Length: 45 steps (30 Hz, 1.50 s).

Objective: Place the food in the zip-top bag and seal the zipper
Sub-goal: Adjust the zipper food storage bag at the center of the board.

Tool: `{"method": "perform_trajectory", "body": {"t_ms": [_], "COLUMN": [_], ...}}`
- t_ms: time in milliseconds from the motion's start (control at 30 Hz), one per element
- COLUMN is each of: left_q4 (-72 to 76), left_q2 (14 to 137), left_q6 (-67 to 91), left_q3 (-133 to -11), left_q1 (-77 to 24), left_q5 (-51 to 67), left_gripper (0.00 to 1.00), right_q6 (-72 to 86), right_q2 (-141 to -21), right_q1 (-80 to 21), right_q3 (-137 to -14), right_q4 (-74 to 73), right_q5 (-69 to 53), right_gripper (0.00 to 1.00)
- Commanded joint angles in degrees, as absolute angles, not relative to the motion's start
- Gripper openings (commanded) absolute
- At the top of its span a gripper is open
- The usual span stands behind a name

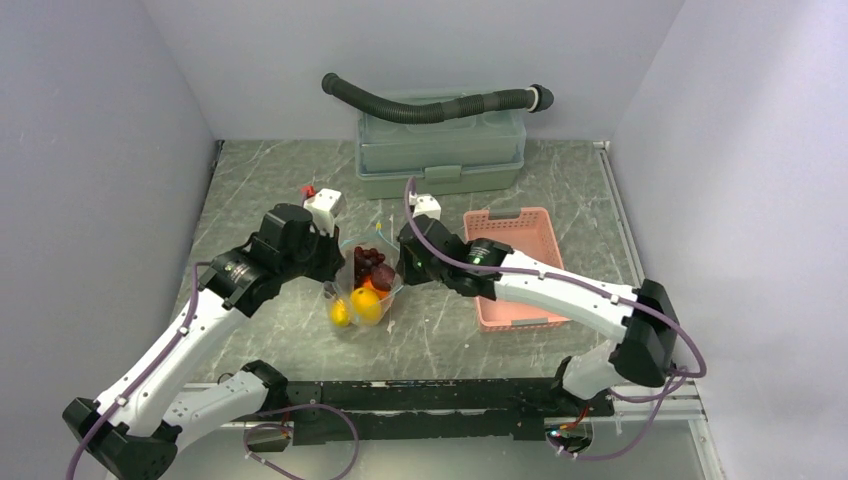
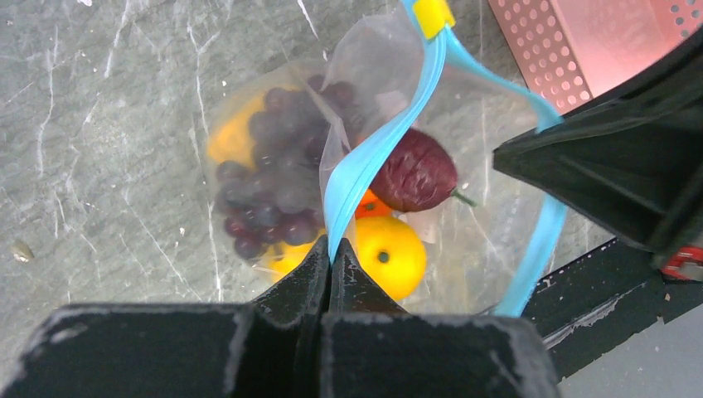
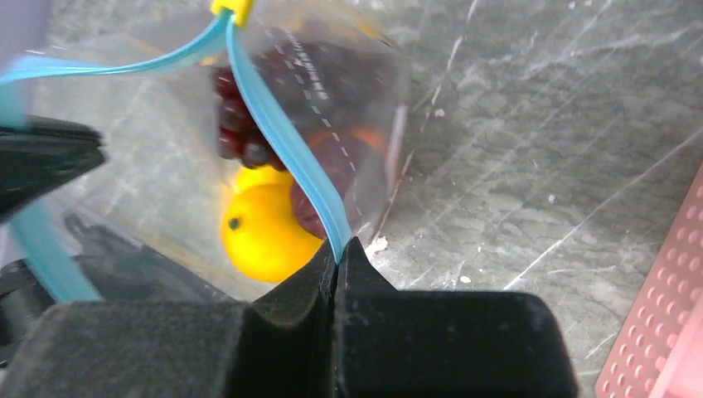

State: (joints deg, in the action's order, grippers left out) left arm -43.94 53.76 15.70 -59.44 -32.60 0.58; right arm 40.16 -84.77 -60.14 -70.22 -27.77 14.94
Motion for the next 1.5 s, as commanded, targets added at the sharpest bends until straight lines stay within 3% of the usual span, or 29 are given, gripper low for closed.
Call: {"method": "perform_trajectory", "body": {"t_ms": [0,567,1033,1300,1467], "left_q4": [-42.48,-44.97,-45.43,-45.09,-45.11], "left_q2": [52.12,53.53,54.67,55.16,56.0], "left_q6": [14.35,17.29,19.27,19.35,18.65], "left_q3": [-59.12,-63.74,-65.37,-64.89,-65.15], "left_q1": [-32.7,-32.7,-32.69,-32.67,-32.65], "left_q5": [0.16,6.41,10.19,11.52,13.32], "left_gripper": [0.0,0.0,0.0,0.0,0.0], "right_q6": [37.15,38.73,38.28,37.04,34.55], "right_q2": [-79.15,-75.08,-71.59,-70.16,-68.6], "right_q1": [-60.21,-60.16,-60.24,-60.25,-60.29], "right_q3": [-75.48,-65.63,-65.1,-66.47,-66.54], "right_q4": [-27.64,-28.17,-27.59,-29.05,-29.14], "right_q5": [16.35,17.99,17.16,17.15,15.66], "right_gripper": [0.0,0.0,0.0,0.15,0.37]}}
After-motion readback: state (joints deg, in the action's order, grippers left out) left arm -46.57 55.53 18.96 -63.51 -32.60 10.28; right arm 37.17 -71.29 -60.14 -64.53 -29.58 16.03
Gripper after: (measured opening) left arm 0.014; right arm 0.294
